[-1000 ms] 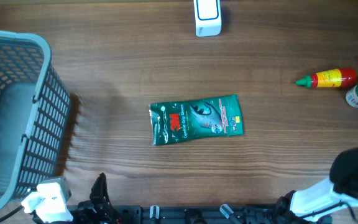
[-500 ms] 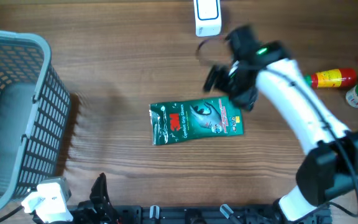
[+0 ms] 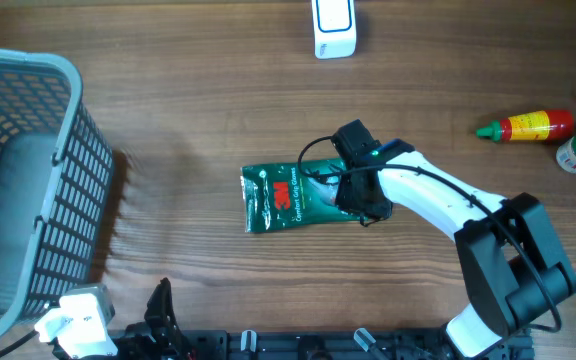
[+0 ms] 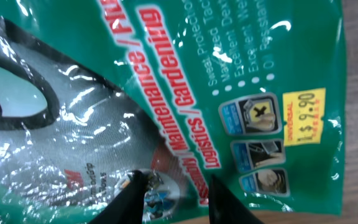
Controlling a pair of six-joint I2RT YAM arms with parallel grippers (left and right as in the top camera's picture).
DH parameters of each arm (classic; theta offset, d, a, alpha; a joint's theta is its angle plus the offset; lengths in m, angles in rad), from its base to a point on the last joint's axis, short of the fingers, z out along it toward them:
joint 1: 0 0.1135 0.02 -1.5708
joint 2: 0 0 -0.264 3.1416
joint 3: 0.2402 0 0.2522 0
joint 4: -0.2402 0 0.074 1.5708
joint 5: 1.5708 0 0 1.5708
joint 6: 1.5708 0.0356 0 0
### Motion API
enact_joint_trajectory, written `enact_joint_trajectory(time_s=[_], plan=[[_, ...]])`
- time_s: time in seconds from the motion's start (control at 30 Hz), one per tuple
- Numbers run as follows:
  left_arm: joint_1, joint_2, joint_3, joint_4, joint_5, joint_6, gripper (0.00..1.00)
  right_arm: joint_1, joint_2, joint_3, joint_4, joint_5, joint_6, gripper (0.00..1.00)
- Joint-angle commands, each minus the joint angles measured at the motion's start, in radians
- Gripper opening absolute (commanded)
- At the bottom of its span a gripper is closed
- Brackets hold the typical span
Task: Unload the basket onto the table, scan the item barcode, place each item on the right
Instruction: 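Lower the right gripper onto the green 3M glove package and grasp, then lift the glove package and turn it toward the white device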
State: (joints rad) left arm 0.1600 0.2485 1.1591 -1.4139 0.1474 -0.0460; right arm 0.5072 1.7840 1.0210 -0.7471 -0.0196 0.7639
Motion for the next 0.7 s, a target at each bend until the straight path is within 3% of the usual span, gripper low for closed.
enact_joint_trajectory(time_s=[0.0, 0.1, 0.23, 0.3, 0.37, 0.43, 0.5, 0.57, 0.67], plan=[[0.006, -0.003, -0.003, 0.002, 0.008, 0.002, 1.0, -0.009, 0.018, -0.018, 0.065, 0.097, 0.01, 0.36], [0.006, -0.003, -0.003, 0.002, 0.008, 0.002, 1.0, -0.025, 0.052, -0.018, 0.141, 0.198, -0.005, 0.4], [0.006, -0.003, -0.003, 0.002, 0.008, 0.002, 1.0, -0.087, 0.096, -0.017, 0.208, 0.398, -0.01, 0.54], [0.006, -0.003, -0.003, 0.002, 0.008, 0.002, 1.0, -0.13, 0.092, 0.023, 0.215, 0.441, -0.09, 0.67], [0.006, -0.003, -0.003, 0.002, 0.008, 0.002, 1.0, -0.182, 0.084, 0.146, 0.183, 0.445, -0.247, 0.73], [0.006, -0.003, -0.003, 0.002, 0.008, 0.002, 1.0, -0.193, 0.081, 0.259, 0.122, 0.415, -0.268, 0.73], [0.006, -0.003, -0.003, 0.002, 0.008, 0.002, 1.0, -0.187, 0.081, 0.36, 0.084, 0.228, -0.268, 0.65], [0.006, -0.003, -0.003, 0.002, 0.008, 0.002, 1.0, -0.171, 0.082, 0.372, 0.156, 0.006, -0.284, 0.46], [0.006, -0.003, -0.003, 0.002, 0.008, 0.002, 1.0, -0.123, 0.125, 0.346, 0.286, -0.079, -0.347, 0.21]])
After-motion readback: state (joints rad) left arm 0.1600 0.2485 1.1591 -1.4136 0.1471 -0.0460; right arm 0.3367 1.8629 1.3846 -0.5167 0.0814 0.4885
